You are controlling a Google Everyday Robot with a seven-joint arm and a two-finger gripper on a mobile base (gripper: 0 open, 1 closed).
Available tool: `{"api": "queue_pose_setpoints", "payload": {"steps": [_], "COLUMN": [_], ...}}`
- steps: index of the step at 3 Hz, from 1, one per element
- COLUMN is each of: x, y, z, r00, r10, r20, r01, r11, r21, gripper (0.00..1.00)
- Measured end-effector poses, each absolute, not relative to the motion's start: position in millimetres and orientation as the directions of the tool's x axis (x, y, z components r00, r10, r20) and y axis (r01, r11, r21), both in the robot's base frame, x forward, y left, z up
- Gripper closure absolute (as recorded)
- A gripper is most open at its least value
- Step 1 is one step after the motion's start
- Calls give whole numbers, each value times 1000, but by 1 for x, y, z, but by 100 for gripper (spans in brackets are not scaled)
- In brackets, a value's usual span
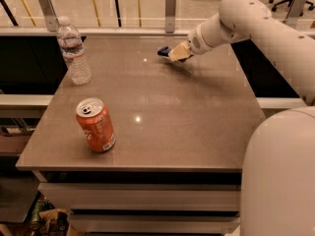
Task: Move rxbar blueberry near water bottle
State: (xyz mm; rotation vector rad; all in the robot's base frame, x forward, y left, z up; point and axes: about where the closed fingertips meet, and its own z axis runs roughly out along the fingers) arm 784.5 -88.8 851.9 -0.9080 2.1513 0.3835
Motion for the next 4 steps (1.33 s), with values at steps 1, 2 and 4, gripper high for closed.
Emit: {"api": "queue_pose_setpoints", "payload": {"steps": [1, 2, 4], "x": [780, 771, 739], "y": [-77, -58, -6], "z": [869, 882, 897], "r00": [-450, -423, -354], "r10": [-513, -545, -582], "r20": [-731, -724, -732], "r01": [-729, -762, -827], "r11": [684, 647, 560], "r21": [-31, -41, -46], "gripper": [100, 100, 100]}}
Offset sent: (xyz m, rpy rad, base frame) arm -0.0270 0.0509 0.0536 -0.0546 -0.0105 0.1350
